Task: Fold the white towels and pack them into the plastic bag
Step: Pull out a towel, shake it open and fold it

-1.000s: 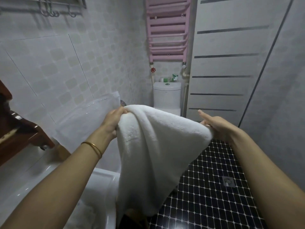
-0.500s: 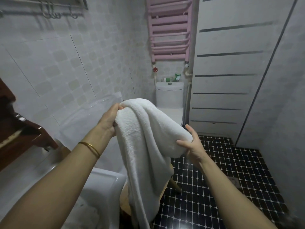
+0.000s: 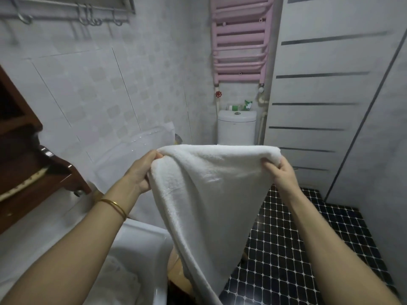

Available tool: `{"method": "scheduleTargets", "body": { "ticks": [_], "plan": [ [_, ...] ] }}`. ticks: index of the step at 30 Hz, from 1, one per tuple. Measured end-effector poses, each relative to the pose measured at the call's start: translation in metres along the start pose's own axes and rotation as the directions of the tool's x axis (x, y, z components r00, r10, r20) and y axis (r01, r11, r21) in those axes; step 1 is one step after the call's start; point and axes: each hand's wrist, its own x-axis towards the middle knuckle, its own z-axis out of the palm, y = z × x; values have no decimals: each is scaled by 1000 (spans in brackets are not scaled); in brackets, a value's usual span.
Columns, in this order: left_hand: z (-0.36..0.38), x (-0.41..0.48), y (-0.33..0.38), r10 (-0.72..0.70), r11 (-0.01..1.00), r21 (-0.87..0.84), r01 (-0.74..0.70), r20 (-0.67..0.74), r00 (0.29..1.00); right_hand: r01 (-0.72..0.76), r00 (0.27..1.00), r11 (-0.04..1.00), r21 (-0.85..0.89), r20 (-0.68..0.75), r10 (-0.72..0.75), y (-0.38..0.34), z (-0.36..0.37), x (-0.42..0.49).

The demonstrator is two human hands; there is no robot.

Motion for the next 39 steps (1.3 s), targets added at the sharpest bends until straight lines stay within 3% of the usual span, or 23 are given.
{"method": "scheduleTargets", "body": {
  "ticks": [9, 14, 18, 21, 24, 26, 28, 30, 33, 36, 39],
  "plan": [
    [-30, 19, -45, -97, 987, -122, 107, 88, 991, 238, 954, 959, -155, 224, -201, -72, 22, 3],
    [-20, 33, -82, -154, 988, -14, 156, 119, 981, 139, 975, 989, 41, 169, -144, -90, 43, 3],
    [-4, 34, -99, -187, 968, 175, 178, 35, 982, 26, 994, 998, 64, 102, -33, -91, 43, 7],
    [0, 30, -103, -331, 943, 48, 328, 208, 921, -28, 1000, 998, 51, 12, 27, -84, 33, 9],
    [-8, 18, -107, -336, 905, -83, 416, 458, 823, -110, 991, 992, 63, -73, 114, -73, 19, 11],
    [-8, 7, -107, -316, 905, -49, 423, 588, 744, -189, 975, 978, 90, -100, 198, -67, 12, 11],
    [-1, 0, -110, -346, 908, 30, 418, 615, 708, -251, 959, 959, 131, -104, 265, -62, 9, 13],
    [7, -2, -109, -345, 915, 23, 404, 565, 749, -289, 943, 943, 165, -121, 310, -56, 7, 15],
    [14, -2, -92, -255, 959, -21, 284, 381, 889, -381, 902, 908, 175, -147, 407, -44, -2, 19],
    [17, 1, -69, -95, 991, -69, 111, 201, 975, -589, 791, 783, 199, -53, 609, -28, -15, 21],
    [25, -3, -45, 17, 990, -142, 0, 116, 993, -722, 687, 679, 130, 27, 726, -4, -25, 21]
  ]
}}
